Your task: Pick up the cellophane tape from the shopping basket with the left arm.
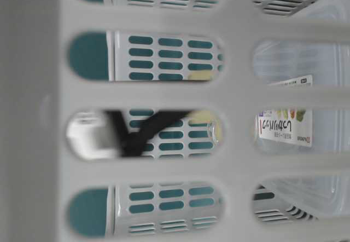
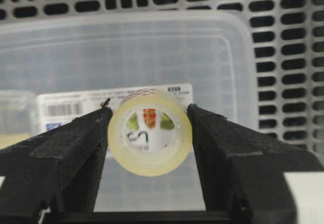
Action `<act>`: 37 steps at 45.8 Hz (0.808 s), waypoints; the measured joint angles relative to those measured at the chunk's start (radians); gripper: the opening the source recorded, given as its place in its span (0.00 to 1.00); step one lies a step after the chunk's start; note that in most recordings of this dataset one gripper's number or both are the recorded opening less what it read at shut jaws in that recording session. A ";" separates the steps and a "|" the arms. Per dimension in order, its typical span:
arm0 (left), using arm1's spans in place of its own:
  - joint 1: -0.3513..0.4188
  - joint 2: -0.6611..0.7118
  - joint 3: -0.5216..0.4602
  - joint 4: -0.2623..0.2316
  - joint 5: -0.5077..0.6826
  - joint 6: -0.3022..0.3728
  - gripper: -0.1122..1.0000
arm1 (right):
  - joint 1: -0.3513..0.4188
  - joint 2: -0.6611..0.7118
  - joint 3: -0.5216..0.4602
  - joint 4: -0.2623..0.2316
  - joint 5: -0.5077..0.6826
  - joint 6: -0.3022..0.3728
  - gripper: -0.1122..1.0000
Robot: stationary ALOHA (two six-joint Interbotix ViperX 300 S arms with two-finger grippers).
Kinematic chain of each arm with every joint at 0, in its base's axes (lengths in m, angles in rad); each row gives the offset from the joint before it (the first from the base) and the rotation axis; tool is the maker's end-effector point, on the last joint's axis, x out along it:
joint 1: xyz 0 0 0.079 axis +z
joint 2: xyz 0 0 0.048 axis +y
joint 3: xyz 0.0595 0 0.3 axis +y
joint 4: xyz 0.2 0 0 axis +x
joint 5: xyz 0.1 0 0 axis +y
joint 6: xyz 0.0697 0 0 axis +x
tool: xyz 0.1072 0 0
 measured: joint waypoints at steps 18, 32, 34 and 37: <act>-0.006 -0.026 -0.225 0.000 0.301 -0.012 0.55 | 0.002 -0.018 0.000 0.002 -0.005 0.000 0.10; -0.006 -0.026 -0.230 0.000 0.310 -0.012 0.55 | 0.003 -0.023 0.000 0.002 -0.005 0.000 0.10; -0.006 -0.026 -0.229 0.000 0.310 -0.011 0.55 | 0.003 -0.023 0.000 0.002 -0.005 0.000 0.10; -0.006 -0.026 -0.229 0.000 0.310 -0.011 0.55 | 0.003 -0.023 0.000 0.000 -0.005 0.000 0.10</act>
